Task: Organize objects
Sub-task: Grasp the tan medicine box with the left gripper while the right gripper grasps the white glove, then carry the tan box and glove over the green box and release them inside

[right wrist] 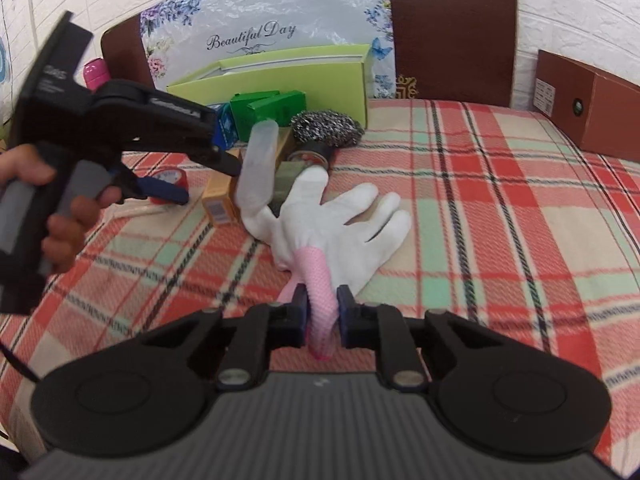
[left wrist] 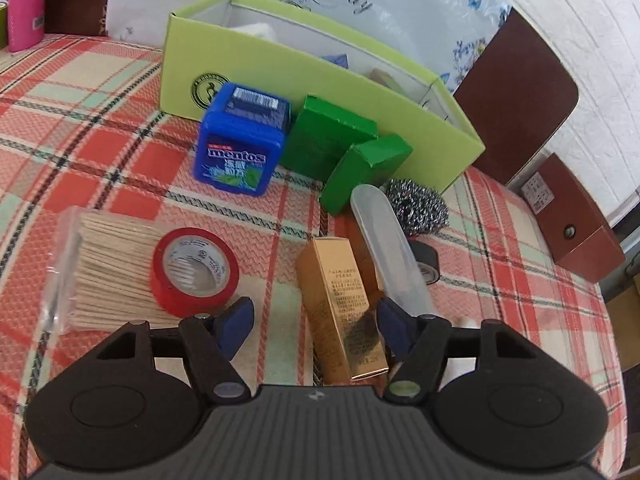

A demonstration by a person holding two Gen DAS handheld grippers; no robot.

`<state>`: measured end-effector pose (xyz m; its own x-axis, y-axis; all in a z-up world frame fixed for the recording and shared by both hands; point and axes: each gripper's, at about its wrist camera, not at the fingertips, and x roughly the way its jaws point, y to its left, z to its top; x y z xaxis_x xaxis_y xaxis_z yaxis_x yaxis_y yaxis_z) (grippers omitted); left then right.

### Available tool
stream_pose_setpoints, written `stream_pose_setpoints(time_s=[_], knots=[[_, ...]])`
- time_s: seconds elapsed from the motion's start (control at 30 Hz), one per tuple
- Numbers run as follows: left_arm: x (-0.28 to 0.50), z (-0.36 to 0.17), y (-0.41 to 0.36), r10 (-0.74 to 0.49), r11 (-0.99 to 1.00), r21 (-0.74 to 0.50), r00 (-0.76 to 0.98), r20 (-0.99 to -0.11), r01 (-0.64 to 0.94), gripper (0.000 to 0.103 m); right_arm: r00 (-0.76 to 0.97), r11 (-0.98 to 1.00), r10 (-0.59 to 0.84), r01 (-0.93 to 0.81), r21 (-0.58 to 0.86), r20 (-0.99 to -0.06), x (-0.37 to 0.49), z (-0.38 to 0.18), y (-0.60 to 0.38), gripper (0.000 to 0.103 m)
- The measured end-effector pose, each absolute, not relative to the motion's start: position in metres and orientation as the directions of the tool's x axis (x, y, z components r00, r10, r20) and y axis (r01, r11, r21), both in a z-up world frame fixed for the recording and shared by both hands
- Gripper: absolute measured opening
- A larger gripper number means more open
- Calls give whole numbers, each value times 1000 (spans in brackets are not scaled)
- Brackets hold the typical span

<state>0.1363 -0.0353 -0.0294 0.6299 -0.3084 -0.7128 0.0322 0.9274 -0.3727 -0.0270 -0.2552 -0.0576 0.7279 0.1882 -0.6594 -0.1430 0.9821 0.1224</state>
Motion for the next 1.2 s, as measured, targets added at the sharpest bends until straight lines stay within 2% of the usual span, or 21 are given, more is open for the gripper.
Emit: stream_pose_setpoints(time_s=[0.03, 0.07, 0.1, 0.13, 0.23, 0.33, 0.4, 0.43, 0.47, 0.57, 0.9, 0.93, 0.97, 1.0, 1.03, 1.07, 1.1, 1.2], knots=[[135, -30, -38, -299, 936, -347, 640, -708, 54, 69, 721, 978, 210, -153, 143, -660, -30, -57, -258, 14], [134, -30, -39, -293, 944, -322, 643, -707, 77, 58, 712, 971, 238, -173, 163, -661, -31, -57, -259, 14], [133, -30, -39, -293, 948, -305, 637, -713, 94, 25, 703, 964, 264, -197, 176, -660, -34, -56, -259, 14], [132, -30, -37, -297, 949, -299, 623, -724, 105, 24, 697, 960, 279, -215, 179, -660, -36, -55, -257, 14], [119, -29, -24, -342, 937, -312, 590, -732, 155, 24, 682, 950, 305, -261, 169, -665, -40, -54, -251, 14], [88, -25, -14, -333, 943, -260, 566, -754, 207, 24, 677, 955, 291, -249, 162, -676, -40, -55, -252, 15], [62, -23, -6, -321, 946, -231, 558, -765, 227, 24, 680, 958, 280, -242, 153, -677, -39, -54, -253, 29], [53, -23, -1, -318, 947, -229, 556, -767, 226, 24, 692, 962, 268, -233, 144, -671, -39, -53, -253, 47], [46, -24, 3, -312, 949, -227, 561, -767, 218, 28, 703, 965, 258, -226, 136, -663, -38, -51, -253, 55], [40, -23, 8, -303, 953, -229, 579, -757, 199, 48, 716, 968, 250, -207, 144, -652, -27, -48, -250, 55], [47, -26, -1, -266, 962, -170, 591, -761, 214, 48, 721, 987, 159, -127, 97, -674, -9, -55, -243, 55], [47, -26, -1, -267, 962, -170, 594, -759, 216, 48, 717, 987, 160, -128, 98, -678, -8, -56, -242, 51], [47, -26, -1, -269, 961, -169, 595, -757, 219, 44, 710, 986, 168, -134, 104, -684, -6, -58, -241, 43], [46, -25, 0, -275, 959, -172, 594, -756, 225, 31, 702, 984, 179, -141, 112, -689, -5, -59, -241, 38], [47, -25, 1, -285, 956, -181, 588, -757, 231, 26, 696, 982, 186, -149, 113, -694, -4, -60, -239, 27], [48, -26, 2, -293, 954, -190, 583, -758, 233, 26, 695, 982, 188, -157, 109, -693, -3, -60, -238, 16], [48, -25, 3, -296, 953, -195, 582, -757, 231, 25, 692, 977, 212, -171, 128, -690, -4, -58, -239, 10], [48, -20, 4, -316, 947, -209, 586, -746, 245, 25, 686, 961, 277, -211, 181, -672, -8, -45, -240, 9]])
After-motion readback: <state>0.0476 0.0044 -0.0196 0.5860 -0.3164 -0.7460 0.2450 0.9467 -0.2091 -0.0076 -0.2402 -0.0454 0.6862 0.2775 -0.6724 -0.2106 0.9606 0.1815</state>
